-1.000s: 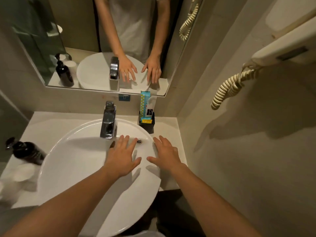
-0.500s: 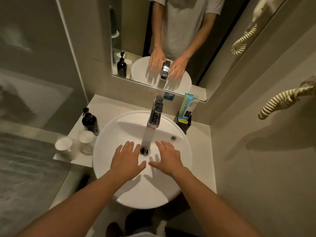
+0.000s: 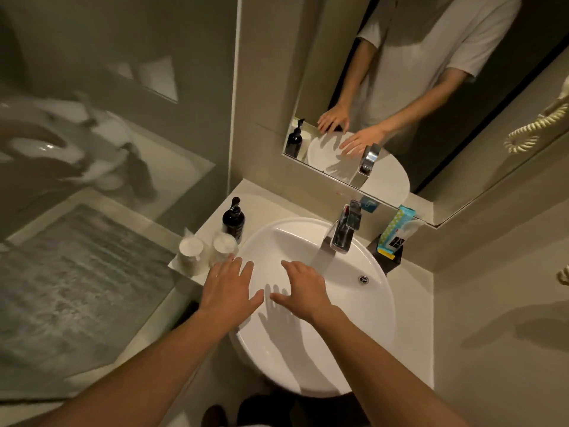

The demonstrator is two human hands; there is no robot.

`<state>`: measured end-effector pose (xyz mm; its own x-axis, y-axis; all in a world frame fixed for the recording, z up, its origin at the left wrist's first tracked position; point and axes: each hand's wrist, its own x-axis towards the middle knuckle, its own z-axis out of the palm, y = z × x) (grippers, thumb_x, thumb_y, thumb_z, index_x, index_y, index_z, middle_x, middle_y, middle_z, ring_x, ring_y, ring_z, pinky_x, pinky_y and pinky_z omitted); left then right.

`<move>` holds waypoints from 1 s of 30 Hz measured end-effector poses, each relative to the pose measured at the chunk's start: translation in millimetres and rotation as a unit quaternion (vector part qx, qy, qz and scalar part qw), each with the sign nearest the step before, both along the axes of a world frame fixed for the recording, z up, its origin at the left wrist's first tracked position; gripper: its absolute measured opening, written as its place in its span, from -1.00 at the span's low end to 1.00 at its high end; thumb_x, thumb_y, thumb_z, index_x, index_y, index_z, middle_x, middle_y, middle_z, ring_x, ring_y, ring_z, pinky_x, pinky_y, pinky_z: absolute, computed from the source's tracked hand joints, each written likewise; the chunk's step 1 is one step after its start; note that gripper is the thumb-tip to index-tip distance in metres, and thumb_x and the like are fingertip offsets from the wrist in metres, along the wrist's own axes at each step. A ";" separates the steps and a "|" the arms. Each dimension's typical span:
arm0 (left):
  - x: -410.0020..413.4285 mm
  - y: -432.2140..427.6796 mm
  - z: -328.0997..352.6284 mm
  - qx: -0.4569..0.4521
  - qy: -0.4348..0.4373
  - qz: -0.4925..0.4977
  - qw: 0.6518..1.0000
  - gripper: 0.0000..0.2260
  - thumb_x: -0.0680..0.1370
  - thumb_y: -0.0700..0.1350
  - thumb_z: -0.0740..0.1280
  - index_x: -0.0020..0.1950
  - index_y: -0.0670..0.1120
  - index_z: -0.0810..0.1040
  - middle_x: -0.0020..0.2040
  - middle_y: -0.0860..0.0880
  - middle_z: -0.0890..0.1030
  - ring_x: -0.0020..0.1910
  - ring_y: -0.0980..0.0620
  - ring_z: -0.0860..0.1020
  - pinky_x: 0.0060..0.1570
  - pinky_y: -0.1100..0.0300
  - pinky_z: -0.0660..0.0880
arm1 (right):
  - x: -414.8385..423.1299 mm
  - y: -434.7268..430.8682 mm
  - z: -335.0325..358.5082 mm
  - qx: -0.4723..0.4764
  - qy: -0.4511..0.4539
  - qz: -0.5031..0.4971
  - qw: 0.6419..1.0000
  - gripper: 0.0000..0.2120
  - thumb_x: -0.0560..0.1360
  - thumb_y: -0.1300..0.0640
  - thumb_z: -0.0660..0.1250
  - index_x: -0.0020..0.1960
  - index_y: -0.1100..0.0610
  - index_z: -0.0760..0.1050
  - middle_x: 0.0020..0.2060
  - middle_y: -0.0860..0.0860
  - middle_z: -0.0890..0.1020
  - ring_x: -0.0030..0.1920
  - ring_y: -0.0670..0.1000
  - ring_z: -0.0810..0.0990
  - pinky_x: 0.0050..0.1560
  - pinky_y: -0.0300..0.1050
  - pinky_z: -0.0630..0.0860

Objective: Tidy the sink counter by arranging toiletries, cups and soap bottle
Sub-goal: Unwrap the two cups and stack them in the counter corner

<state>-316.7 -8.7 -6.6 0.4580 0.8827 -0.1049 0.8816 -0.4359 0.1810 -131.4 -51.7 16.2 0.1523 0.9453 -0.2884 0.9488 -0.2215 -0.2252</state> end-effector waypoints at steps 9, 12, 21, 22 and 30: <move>-44.4 9.6 3.3 0.010 -0.080 0.088 0.993 -0.42 0.53 0.24 0.27 0.44 -0.07 0.43 0.36 -0.10 0.53 0.37 -0.12 0.45 0.38 -0.07 0.36 | -37.6 45.7 8.3 0.009 0.017 0.060 0.998 -0.28 0.49 -0.25 0.37 0.55 -0.04 0.24 0.49 0.01 0.39 0.46 0.13 0.35 0.40 0.16 0.31; -58.9 13.6 2.9 -0.009 -0.111 0.122 0.986 -0.53 0.55 0.19 0.27 0.33 -0.07 0.49 0.24 -0.07 0.58 0.23 -0.09 0.52 0.20 -0.02 0.47 | -51.7 60.7 9.0 0.026 0.030 0.089 0.995 -0.34 0.51 -0.24 0.36 0.52 -0.04 0.29 0.45 0.01 0.44 0.41 0.12 0.39 0.36 0.11 0.34; -104.5 42.9 5.1 -0.033 -0.123 0.195 0.972 -0.57 0.59 0.13 0.31 0.37 -0.07 0.47 0.22 -0.07 0.58 0.15 -0.10 0.57 0.08 0.02 0.53 | -96.9 118.3 11.7 0.062 0.047 0.210 0.975 -0.51 0.51 -0.03 0.42 0.40 0.04 0.43 0.29 0.06 0.56 0.26 0.14 0.51 0.27 0.03 0.44; -108.6 48.9 4.4 -0.040 -0.117 0.195 0.973 -0.57 0.59 0.13 0.32 0.38 -0.06 0.47 0.23 -0.06 0.57 0.16 -0.08 0.56 0.09 0.04 0.51 | -101.0 124.9 11.9 0.059 0.050 0.221 0.972 -0.51 0.51 -0.02 0.42 0.40 0.05 0.44 0.29 0.06 0.56 0.27 0.14 0.51 0.27 0.02 0.45; -113.6 91.2 -0.1 -0.093 -0.109 0.202 0.969 -0.60 0.51 0.10 0.46 0.28 0.00 0.50 0.18 -0.02 0.57 0.12 -0.05 0.56 0.06 0.02 0.53 | -122.2 166.2 2.1 0.022 0.025 0.280 0.960 -0.44 0.45 -0.03 0.47 0.39 0.11 0.45 0.27 0.11 0.58 0.26 0.18 0.53 0.21 0.04 0.48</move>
<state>-430.3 82.4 -6.7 0.1076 0.9698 -0.2188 0.9059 -0.0049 0.4235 -253.6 114.4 18.4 -0.3951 0.8866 -0.2403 0.9045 0.3299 -0.2703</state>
